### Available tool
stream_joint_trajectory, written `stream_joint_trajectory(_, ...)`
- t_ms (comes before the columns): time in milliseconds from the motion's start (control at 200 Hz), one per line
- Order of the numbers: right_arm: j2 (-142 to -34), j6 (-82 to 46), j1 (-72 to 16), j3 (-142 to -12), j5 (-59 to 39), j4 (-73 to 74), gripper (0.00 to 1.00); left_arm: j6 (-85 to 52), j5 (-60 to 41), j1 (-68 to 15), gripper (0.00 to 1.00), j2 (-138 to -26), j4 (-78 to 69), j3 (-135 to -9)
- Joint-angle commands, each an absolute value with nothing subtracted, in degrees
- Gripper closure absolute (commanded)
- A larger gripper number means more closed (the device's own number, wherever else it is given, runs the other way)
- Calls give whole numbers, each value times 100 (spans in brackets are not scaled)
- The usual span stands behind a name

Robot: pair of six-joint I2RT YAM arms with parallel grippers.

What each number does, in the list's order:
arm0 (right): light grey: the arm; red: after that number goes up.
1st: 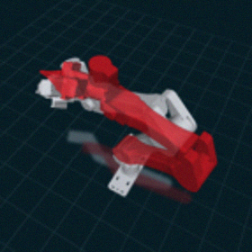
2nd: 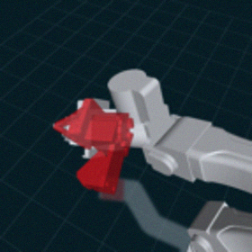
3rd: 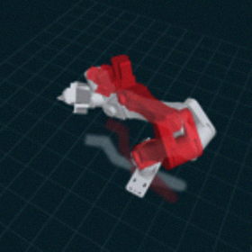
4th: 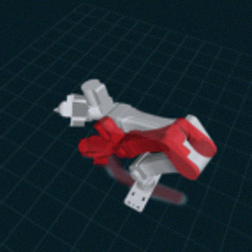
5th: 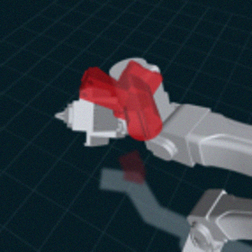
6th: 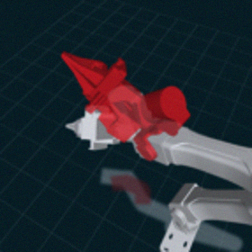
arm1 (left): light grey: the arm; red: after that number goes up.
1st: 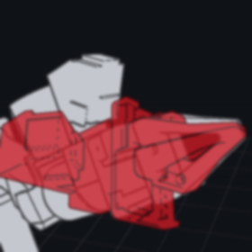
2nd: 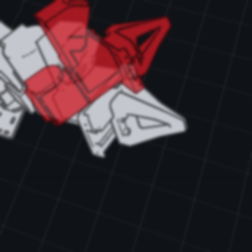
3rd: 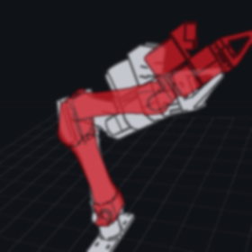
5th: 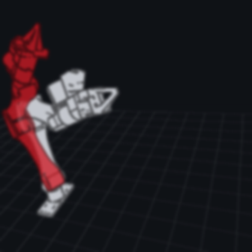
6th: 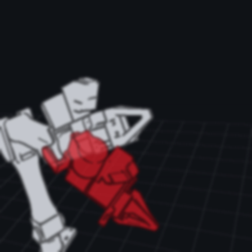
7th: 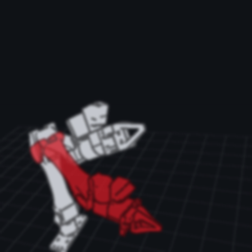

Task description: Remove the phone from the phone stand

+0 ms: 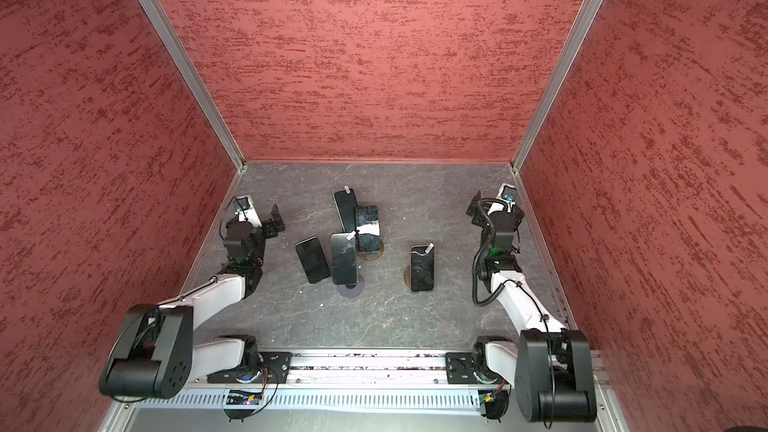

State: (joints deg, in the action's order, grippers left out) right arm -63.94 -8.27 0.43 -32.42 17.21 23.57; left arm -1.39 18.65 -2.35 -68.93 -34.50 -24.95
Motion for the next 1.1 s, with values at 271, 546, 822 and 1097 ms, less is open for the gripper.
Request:
stream_joint_trajectory(271, -5245, -2362, -118, -3970, 1940, -1697, 1, -1871, 2438, -804, 0, -4553, 1342, -3481)
stream_joint_trajectory(546, -5175, -2818, -550, -4452, 1112, -3065, 1, -2542, 2561, -2426, 0, -4265, 2803, -4120)
stream_joint_trajectory(822, -5049, -3275, -1689, -4824, 1126, -3891, 1, -3130, 2778, -4089, 0, -4649, 3717, -4558)
stream_joint_trajectory(1097, -5188, -3480, -2575, -4851, 838, -4269, 1, -3685, 2997, -5562, 0, -4474, 3778, -4435)
